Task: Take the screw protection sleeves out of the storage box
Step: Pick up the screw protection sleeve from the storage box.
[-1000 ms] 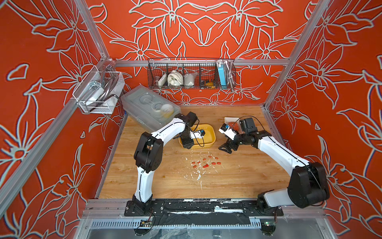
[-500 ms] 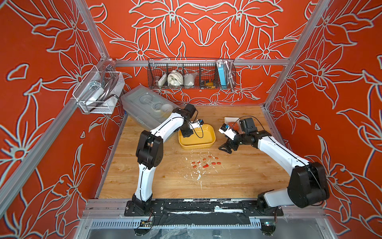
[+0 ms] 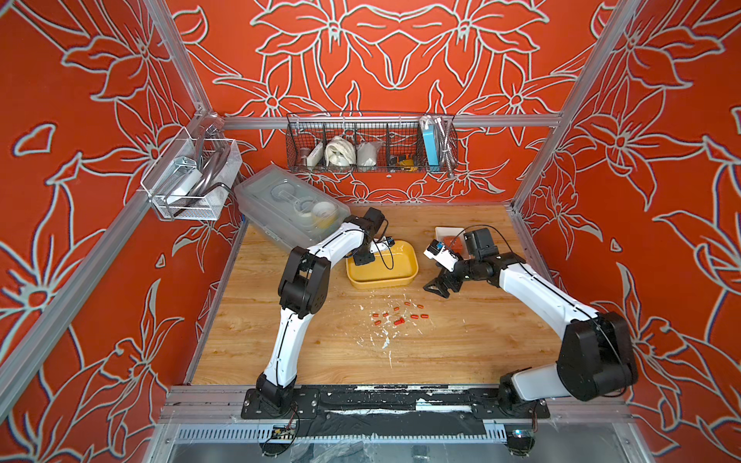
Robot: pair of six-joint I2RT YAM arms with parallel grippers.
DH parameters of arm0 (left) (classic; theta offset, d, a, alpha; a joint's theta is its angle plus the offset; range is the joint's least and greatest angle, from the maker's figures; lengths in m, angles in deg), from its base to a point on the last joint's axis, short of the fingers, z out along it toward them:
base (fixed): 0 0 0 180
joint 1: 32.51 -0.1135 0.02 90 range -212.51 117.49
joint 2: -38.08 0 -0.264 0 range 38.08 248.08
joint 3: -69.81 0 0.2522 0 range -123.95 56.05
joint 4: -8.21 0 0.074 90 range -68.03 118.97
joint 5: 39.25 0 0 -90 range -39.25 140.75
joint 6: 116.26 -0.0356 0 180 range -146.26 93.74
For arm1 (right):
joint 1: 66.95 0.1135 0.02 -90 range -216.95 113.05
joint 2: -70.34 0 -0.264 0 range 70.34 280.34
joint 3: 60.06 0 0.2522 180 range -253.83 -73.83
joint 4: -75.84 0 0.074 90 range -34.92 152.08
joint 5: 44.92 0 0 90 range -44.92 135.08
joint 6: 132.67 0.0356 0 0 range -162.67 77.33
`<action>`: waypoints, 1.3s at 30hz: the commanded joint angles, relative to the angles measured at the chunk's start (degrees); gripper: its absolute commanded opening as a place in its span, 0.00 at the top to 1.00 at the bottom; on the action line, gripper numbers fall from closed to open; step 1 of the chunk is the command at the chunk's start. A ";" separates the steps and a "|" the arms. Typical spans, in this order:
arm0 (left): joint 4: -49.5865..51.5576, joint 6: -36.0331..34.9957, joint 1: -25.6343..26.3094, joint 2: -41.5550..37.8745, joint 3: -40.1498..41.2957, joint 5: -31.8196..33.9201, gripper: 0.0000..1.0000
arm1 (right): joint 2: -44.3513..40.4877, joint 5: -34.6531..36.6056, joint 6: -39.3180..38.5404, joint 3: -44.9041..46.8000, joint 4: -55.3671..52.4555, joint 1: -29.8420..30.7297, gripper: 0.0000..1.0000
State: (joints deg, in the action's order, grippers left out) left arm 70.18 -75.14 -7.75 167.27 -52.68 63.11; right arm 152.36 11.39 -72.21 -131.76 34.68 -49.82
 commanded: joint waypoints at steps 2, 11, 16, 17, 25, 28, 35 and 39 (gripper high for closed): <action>-1.27 -2.71 0.03 1.51 1.15 2.68 0.56 | 0.36 -1.20 -0.70 0.98 -0.38 -0.34 0.04; -1.36 -3.98 0.03 3.39 1.49 3.98 0.60 | 0.24 -1.13 -0.70 0.89 -0.46 -0.34 0.03; -1.27 -4.27 0.03 4.23 1.70 4.25 0.65 | 0.26 -1.21 -0.71 0.89 -0.46 -0.34 0.03; -1.27 -4.44 0.09 4.47 1.76 4.34 0.67 | 0.22 -1.22 -0.65 0.89 -0.46 -0.35 0.03; -0.44 -3.77 0.12 5.12 1.89 3.99 0.79 | 0.15 -1.12 -0.61 0.89 -0.47 -0.35 0.03; 0.28 -3.39 0.21 4.31 1.85 3.82 0.86 | 0.22 -1.28 -0.61 0.89 -0.46 -0.34 0.03; 0.44 -1.85 0.23 0.76 1.91 2.76 0.95 | 0.22 -1.41 -0.43 0.78 -0.55 -0.34 0.03; 0.31 -1.74 0.30 -1.15 2.00 2.49 0.98 | 0.09 -1.32 -0.44 0.70 -0.55 -0.38 0.03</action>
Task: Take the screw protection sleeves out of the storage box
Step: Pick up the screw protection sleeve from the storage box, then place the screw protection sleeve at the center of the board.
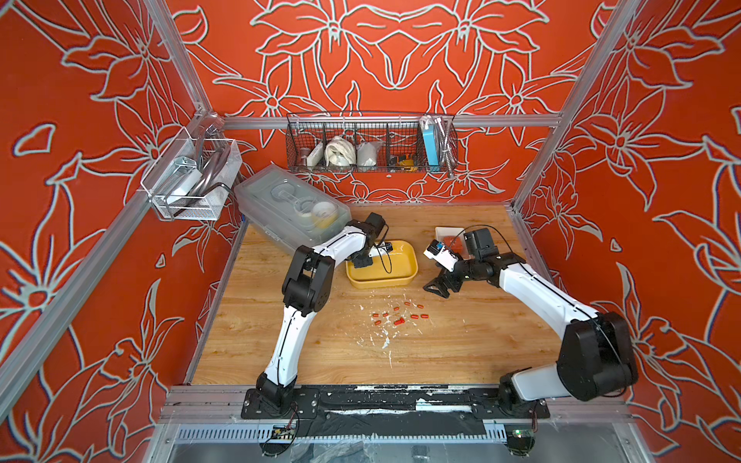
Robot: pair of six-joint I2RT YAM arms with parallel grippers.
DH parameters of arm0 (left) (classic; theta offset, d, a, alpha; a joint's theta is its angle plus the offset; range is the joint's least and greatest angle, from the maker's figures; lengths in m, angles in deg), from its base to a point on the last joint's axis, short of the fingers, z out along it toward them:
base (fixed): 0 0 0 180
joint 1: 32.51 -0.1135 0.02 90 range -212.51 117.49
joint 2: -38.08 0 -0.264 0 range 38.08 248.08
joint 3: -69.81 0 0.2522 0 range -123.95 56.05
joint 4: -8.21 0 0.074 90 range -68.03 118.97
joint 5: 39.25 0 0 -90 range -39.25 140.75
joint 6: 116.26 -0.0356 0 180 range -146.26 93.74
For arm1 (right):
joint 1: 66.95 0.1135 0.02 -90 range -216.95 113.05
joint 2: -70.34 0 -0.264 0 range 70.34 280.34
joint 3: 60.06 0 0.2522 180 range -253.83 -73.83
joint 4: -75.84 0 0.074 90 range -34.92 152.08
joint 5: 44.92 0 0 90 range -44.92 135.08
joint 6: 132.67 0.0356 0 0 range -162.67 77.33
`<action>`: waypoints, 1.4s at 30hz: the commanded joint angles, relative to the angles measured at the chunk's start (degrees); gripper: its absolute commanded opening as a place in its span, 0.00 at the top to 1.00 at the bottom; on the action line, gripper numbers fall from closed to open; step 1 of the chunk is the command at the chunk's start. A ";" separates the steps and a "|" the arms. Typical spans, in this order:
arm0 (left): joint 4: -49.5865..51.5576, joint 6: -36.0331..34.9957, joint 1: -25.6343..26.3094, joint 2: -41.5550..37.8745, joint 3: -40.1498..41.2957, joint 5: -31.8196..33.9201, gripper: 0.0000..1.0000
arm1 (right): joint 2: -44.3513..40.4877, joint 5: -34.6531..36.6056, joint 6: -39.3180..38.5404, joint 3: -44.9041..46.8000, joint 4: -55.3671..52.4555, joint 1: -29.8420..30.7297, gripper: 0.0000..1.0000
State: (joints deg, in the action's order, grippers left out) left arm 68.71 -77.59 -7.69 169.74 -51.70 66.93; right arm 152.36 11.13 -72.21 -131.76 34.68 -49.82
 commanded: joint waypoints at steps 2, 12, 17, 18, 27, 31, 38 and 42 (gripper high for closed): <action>1.94 1.11 0.23 -4.74 1.30 -1.80 0.99 | 0.05 -1.04 -0.43 0.70 -0.55 -0.36 0.03; 6.78 5.12 0.45 -10.62 2.99 -7.66 1.00 | -0.24 -0.97 -0.43 0.74 -0.55 -0.36 0.03; 13.85 10.50 0.56 -16.06 2.38 -16.26 1.00 | -0.78 0.31 -0.23 0.95 0.07 -0.35 0.03; 15.10 11.12 0.66 -17.86 3.01 -18.12 1.00 | -1.04 0.79 -0.04 1.06 0.40 -0.34 0.03; 14.12 14.71 6.46 -30.61 22.61 -27.84 1.00 | -2.03 2.99 0.00 1.51 1.38 -0.29 0.03; 9.30 15.47 8.46 -29.94 29.03 -28.29 1.00 | -2.55 4.03 0.03 1.81 1.90 -0.34 0.03; 3.18 15.56 9.02 -23.80 31.54 -23.48 0.95 | -2.54 3.93 0.01 2.03 1.91 -0.43 0.03; 2.03 15.86 9.02 -21.30 31.33 -23.35 0.88 | -2.24 3.97 -0.17 2.03 1.82 -0.45 0.03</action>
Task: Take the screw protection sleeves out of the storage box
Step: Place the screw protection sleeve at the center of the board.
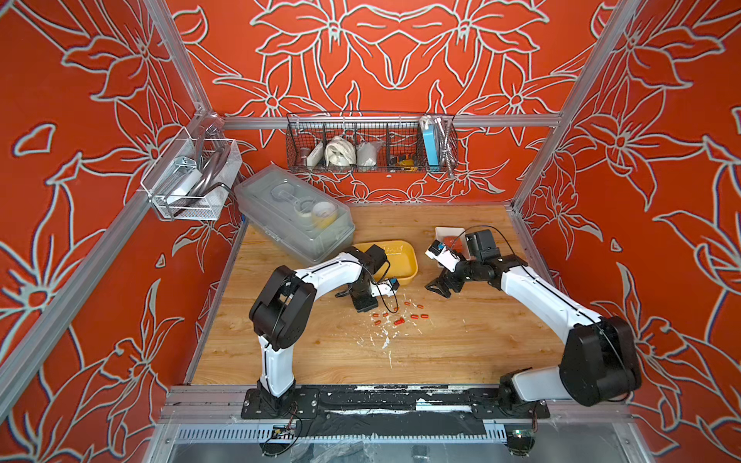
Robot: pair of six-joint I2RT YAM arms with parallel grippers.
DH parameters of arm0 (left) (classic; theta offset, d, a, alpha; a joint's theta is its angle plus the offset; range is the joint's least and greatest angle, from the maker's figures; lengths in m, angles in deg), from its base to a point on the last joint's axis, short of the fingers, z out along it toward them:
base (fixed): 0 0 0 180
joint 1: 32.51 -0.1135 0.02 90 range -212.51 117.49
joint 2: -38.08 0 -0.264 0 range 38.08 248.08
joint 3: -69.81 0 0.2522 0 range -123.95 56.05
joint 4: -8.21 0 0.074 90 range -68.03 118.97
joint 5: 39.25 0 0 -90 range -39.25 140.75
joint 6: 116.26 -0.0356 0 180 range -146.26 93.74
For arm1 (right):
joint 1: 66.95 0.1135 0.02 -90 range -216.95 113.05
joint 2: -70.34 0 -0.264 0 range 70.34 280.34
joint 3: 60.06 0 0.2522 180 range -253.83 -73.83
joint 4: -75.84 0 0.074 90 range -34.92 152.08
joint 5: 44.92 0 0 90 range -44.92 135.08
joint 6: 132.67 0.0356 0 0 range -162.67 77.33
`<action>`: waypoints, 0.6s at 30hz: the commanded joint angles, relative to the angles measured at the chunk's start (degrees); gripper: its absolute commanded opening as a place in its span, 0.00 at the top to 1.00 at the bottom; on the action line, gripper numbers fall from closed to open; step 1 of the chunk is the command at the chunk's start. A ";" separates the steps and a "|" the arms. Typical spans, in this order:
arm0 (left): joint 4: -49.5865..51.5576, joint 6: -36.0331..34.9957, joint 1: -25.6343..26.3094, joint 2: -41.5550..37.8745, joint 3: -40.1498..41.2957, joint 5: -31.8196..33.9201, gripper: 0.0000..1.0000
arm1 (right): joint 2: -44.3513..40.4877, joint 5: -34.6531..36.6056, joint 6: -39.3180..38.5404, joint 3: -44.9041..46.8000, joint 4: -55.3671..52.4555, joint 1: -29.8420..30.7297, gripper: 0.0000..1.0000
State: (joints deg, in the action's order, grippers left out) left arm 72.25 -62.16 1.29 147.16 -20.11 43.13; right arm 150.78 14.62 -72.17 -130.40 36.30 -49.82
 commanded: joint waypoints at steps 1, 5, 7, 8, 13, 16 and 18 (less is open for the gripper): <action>-1.50 0.63 0.04 1.64 -0.43 0.10 0.87 | -0.57 0.44 -0.26 0.68 0.20 -0.45 0.03; -0.99 1.18 0.04 2.02 -1.17 -0.73 0.81 | -0.46 0.33 -0.30 0.68 0.16 -0.45 0.03; -0.80 1.10 0.06 1.35 -1.36 -0.64 0.78 | -0.47 0.21 -0.30 0.68 0.12 -0.43 0.03; -0.80 1.10 0.04 0.80 -1.36 -0.57 0.76 | -0.52 0.08 -0.30 0.68 0.12 -0.40 0.03; 1.45 1.36 0.08 -2.76 -2.96 -1.79 0.70 | -0.80 -0.36 -0.04 0.50 -0.06 -0.43 0.03; 3.58 1.36 -0.05 -5.30 -4.61 -2.75 0.67 | -1.07 -0.92 0.18 0.33 -0.28 -0.45 0.04; 4.53 1.36 -0.05 -7.08 -5.75 -3.06 0.66 | -1.33 -1.01 0.32 0.24 -0.32 -0.43 0.03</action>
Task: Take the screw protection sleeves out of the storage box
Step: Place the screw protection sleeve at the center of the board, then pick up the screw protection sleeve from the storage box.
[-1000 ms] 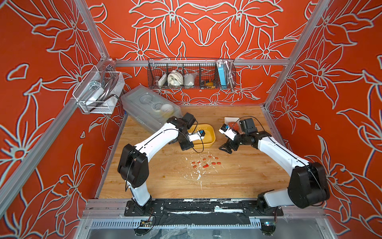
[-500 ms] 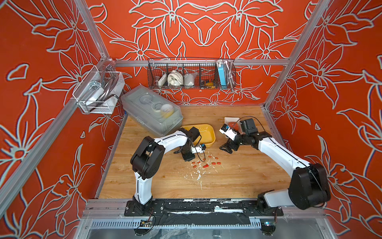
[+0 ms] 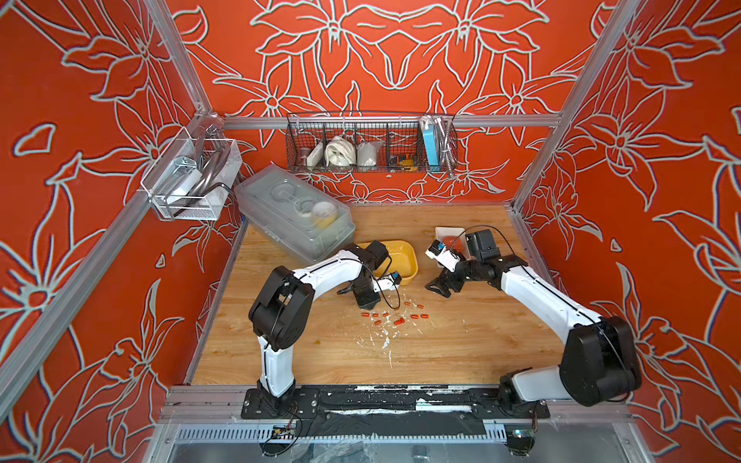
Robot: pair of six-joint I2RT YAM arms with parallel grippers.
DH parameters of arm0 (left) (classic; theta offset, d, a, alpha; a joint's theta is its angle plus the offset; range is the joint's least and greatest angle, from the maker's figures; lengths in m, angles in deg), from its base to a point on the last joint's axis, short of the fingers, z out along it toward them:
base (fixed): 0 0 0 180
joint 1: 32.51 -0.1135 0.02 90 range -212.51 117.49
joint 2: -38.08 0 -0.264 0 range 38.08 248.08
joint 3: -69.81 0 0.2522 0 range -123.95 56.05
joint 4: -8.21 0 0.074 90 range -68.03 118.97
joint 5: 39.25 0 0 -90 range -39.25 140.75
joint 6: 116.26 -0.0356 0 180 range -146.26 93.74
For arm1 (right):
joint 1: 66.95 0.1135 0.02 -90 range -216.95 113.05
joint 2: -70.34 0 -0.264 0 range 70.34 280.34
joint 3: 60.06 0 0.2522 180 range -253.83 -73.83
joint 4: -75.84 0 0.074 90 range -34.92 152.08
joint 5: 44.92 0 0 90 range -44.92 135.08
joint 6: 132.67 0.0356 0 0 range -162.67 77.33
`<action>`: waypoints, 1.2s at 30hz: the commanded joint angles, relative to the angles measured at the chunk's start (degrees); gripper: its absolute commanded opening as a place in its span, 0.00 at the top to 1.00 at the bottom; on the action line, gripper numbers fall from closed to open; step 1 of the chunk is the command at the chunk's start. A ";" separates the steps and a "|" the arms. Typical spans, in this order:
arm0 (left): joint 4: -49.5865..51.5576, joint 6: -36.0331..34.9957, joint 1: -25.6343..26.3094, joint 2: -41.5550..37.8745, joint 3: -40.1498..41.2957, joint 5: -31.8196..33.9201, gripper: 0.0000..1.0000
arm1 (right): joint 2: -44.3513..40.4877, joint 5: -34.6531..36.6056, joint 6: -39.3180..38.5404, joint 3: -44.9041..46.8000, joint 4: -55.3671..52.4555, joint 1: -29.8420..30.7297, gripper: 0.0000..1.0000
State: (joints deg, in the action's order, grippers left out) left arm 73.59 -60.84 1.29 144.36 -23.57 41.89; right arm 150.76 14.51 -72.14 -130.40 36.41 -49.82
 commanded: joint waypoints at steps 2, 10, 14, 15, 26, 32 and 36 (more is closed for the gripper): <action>3.46 0.05 -0.14 -5.80 -3.45 -1.56 0.65 | -1.41 -1.06 0.54 0.02 -0.43 -0.42 0.03; 2.01 -1.91 -2.38 -8.33 -9.00 0.84 0.62 | -1.72 -3.24 0.79 -3.55 -2.63 -0.35 0.03; 0.23 -2.41 -4.87 -7.35 -11.79 1.28 0.58 | -0.16 -4.63 -0.28 -7.47 -5.50 0.16 0.03; -0.27 -2.35 -5.65 -6.87 -12.45 1.17 0.57 | 0.28 -5.00 0.21 -8.51 -5.49 0.31 0.03; -1.22 -1.92 -9.19 -0.40 -16.89 0.24 0.42 | 3.48 -9.02 9.28 -7.79 4.10 4.03 0.03; 0.93 -3.33 -9.19 3.36 -19.89 1.45 0.42 | 3.43 -8.05 9.64 -4.79 7.27 4.56 0.03; 2.78 -4.47 -9.19 5.47 -21.98 1.70 0.45 | 2.76 -7.02 9.00 -3.99 7.56 4.50 0.03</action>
State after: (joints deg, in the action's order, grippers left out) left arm 73.74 -63.79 -7.82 148.54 -43.63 43.42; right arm 153.97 7.10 -63.66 -135.32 42.27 -45.52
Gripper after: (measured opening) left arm 0.553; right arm 0.966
